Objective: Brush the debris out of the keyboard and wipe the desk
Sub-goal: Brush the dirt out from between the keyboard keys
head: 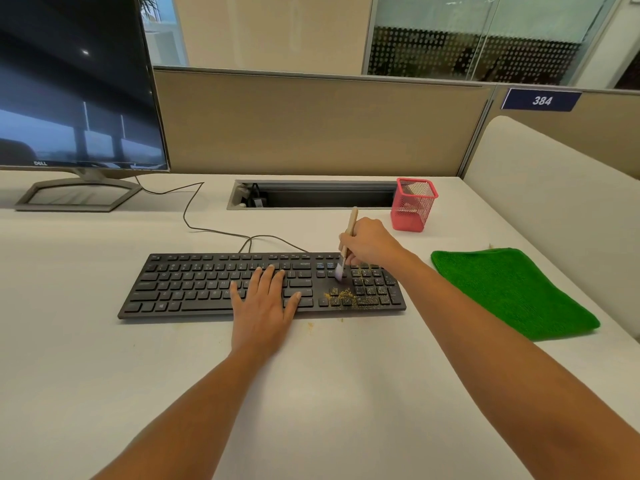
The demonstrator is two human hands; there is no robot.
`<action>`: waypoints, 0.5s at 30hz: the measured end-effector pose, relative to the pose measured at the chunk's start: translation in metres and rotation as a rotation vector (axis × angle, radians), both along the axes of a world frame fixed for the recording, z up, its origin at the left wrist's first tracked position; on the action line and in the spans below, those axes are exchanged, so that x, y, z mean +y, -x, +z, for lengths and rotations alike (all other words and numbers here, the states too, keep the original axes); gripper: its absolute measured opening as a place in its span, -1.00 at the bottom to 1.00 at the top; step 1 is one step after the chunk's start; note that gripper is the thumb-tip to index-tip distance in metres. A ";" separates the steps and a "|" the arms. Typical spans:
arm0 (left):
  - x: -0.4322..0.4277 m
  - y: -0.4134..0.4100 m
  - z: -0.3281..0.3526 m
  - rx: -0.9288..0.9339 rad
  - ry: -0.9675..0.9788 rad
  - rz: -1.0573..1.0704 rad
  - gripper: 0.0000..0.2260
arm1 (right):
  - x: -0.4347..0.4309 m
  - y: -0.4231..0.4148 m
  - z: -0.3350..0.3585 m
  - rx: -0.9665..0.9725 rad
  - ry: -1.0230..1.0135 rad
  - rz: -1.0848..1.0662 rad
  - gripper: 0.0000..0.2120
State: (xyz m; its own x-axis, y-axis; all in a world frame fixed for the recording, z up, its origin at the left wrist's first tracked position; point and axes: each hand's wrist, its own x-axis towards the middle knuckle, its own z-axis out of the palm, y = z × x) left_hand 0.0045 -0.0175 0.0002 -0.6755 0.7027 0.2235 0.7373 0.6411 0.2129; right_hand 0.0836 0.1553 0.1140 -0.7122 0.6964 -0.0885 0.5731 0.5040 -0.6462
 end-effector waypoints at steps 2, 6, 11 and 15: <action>0.000 0.000 0.000 -0.001 -0.009 0.000 -0.19 | -0.002 0.001 -0.002 0.061 -0.012 -0.018 -0.69; 0.001 0.000 0.000 0.002 -0.010 -0.001 -0.20 | -0.006 -0.002 -0.004 -0.009 0.006 0.024 -0.69; 0.000 0.001 -0.001 0.002 -0.005 0.001 -0.19 | -0.007 -0.007 0.004 -0.166 0.074 0.096 -0.75; 0.001 0.000 0.000 0.000 -0.010 -0.002 -0.19 | -0.001 -0.007 0.004 -0.001 0.013 -0.049 -0.74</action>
